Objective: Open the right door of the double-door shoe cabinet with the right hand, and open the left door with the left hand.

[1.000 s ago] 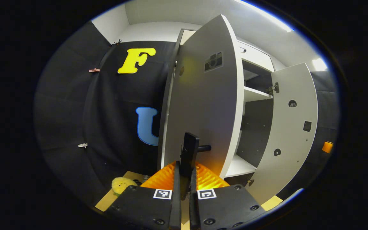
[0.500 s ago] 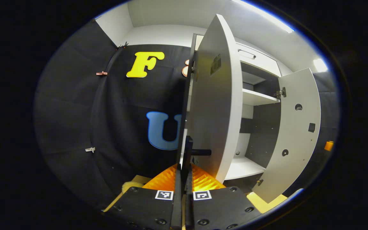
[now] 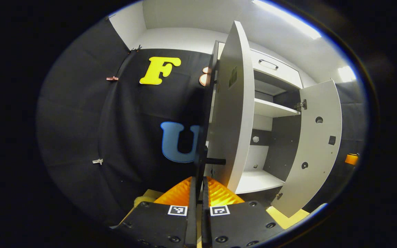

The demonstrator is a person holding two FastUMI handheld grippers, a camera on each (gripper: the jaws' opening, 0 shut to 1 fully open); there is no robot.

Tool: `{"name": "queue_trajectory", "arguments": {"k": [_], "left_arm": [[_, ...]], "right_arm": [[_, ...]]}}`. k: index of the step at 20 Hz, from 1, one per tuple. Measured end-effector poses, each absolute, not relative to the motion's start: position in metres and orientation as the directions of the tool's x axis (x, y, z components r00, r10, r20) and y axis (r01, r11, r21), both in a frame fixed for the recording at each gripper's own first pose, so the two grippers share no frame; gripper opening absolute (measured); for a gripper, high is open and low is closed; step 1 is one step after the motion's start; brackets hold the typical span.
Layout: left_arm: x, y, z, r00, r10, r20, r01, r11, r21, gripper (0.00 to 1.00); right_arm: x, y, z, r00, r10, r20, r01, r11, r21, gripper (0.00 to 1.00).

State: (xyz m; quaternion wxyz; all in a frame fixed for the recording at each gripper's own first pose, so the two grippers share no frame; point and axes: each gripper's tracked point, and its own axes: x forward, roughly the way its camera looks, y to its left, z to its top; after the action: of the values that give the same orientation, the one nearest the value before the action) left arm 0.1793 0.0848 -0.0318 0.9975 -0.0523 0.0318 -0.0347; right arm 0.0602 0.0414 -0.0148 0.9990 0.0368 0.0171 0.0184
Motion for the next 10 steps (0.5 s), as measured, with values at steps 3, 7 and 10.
{"name": "queue_trajectory", "arguments": {"k": [3,7,10], "left_arm": [[0.17,0.091,-0.028,0.998,-0.025,-0.05,0.021,0.996,-0.092,0.07],[0.163,0.086,-0.021,1.0,-0.012,-0.024,0.009,0.995,-0.101,0.0],[0.156,0.077,-0.021,0.999,-0.027,-0.024,0.025,0.995,-0.1,0.14]], "right_arm": [[0.062,0.045,-0.015,0.999,0.044,-0.032,-0.042,0.996,0.08,0.98],[0.063,0.05,-0.017,0.998,0.053,-0.034,-0.05,0.996,0.08,0.98],[0.064,0.05,-0.017,0.998,0.051,-0.036,-0.048,0.995,0.085,0.98]]}}
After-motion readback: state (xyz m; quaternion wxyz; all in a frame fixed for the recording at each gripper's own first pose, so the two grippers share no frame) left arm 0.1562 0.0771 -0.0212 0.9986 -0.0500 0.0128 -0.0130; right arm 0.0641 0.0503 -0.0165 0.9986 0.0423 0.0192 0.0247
